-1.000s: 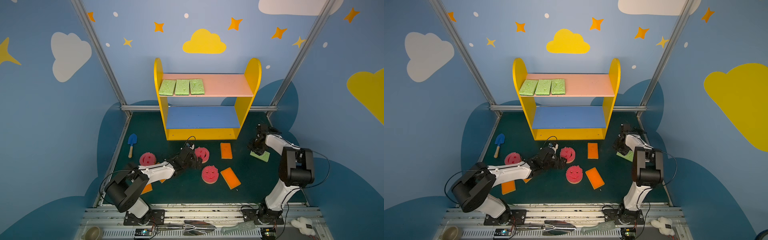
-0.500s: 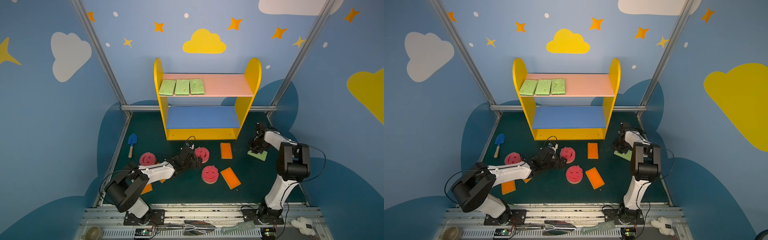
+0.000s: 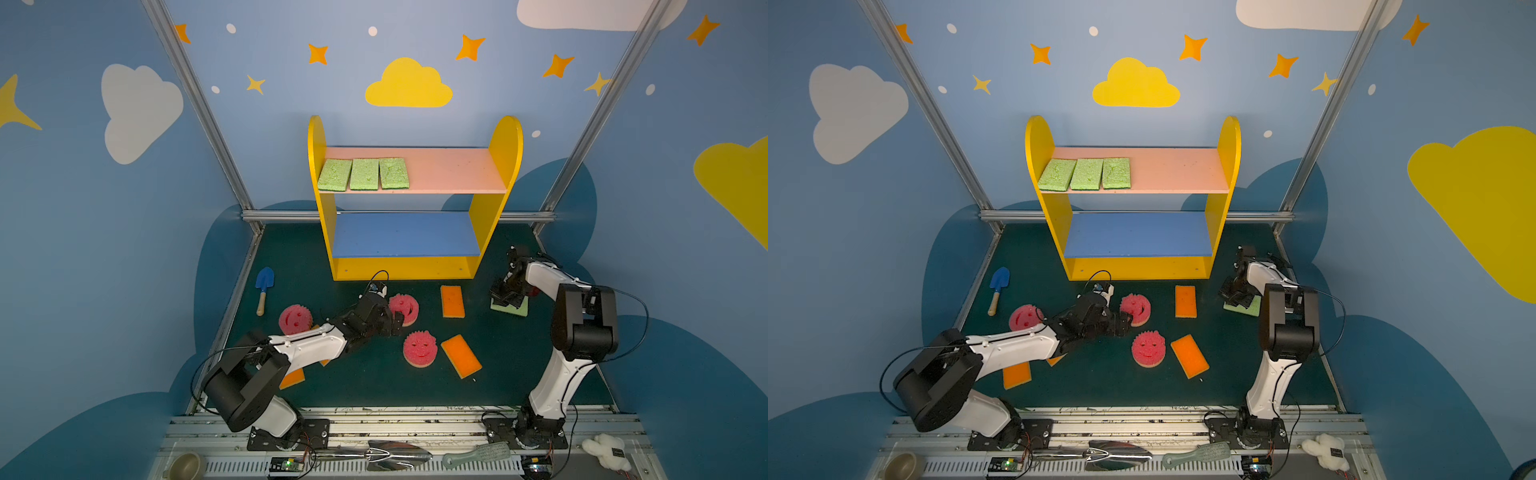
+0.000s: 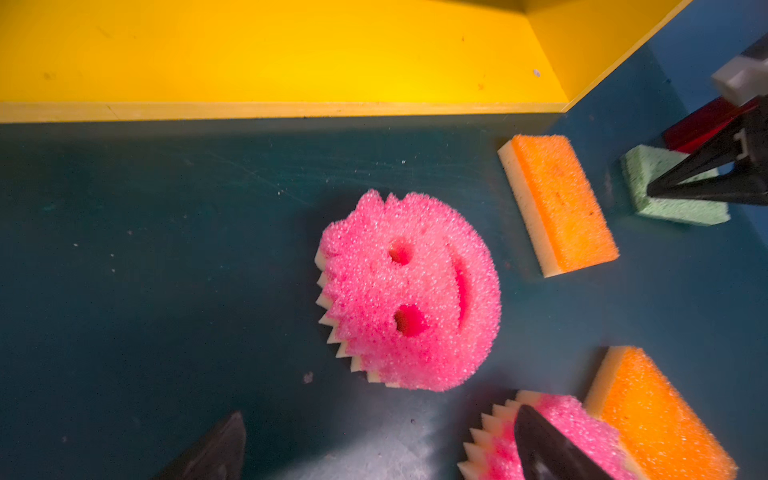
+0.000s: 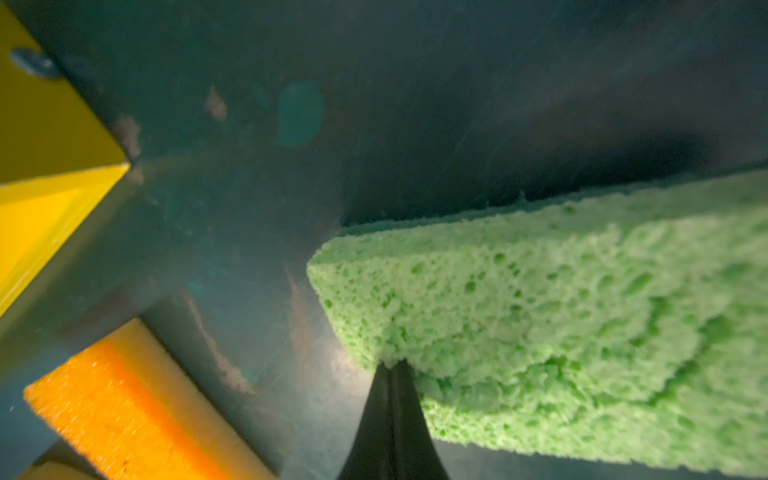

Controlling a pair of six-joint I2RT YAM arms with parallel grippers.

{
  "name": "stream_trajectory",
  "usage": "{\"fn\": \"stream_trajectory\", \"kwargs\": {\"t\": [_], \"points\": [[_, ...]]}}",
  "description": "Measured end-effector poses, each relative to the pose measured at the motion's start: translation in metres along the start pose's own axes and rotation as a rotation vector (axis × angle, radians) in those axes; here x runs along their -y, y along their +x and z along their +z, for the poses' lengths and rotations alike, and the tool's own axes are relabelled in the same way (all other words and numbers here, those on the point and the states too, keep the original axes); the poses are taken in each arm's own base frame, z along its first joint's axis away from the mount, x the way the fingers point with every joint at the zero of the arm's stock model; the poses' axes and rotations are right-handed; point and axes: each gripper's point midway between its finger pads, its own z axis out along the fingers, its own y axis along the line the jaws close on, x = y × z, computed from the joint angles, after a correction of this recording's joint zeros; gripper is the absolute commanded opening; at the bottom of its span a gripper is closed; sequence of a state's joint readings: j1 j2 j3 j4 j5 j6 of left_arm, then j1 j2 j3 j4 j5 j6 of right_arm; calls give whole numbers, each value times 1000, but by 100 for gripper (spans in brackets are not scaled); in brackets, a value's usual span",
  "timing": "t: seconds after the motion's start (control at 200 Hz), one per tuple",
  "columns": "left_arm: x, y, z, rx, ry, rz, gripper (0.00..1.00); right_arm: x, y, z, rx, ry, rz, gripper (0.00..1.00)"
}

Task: Place and organize the cleaning sponges onto the shelf
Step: 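Position the right gripper over the green sponge near the spray bottle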

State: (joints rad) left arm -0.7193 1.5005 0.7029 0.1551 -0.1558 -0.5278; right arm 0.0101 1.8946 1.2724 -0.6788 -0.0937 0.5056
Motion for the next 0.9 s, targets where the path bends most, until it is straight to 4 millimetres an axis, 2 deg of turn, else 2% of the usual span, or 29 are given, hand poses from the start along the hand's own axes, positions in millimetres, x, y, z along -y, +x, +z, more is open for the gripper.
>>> {"fn": "stream_trajectory", "kwargs": {"t": [0.195, 0.455, 0.491, 0.546, 0.611, 0.766, 0.901], "points": [[3, -7, -10, 21, 10, -2, 98, -23, 25, -12, -16, -38, -87, 0], [10, -19, -26, 55, 47, -8, 98, -72, 58, -72, 69, -184, -269, 0], [11, -20, -27, 54, 58, -9, 99, -77, 64, -80, 80, -204, -301, 8], [12, -22, -29, 57, 70, -14, 99, -81, 73, -87, 89, -223, -336, 33], [13, -24, -32, 60, 79, -18, 99, -80, 80, -91, 92, -223, -357, 50], [11, -25, -32, 58, 85, -26, 100, -64, 72, -80, 103, -116, -361, 61], [10, -25, -32, 53, 87, -29, 100, -55, 57, -58, 92, 23, -368, 61]]}}
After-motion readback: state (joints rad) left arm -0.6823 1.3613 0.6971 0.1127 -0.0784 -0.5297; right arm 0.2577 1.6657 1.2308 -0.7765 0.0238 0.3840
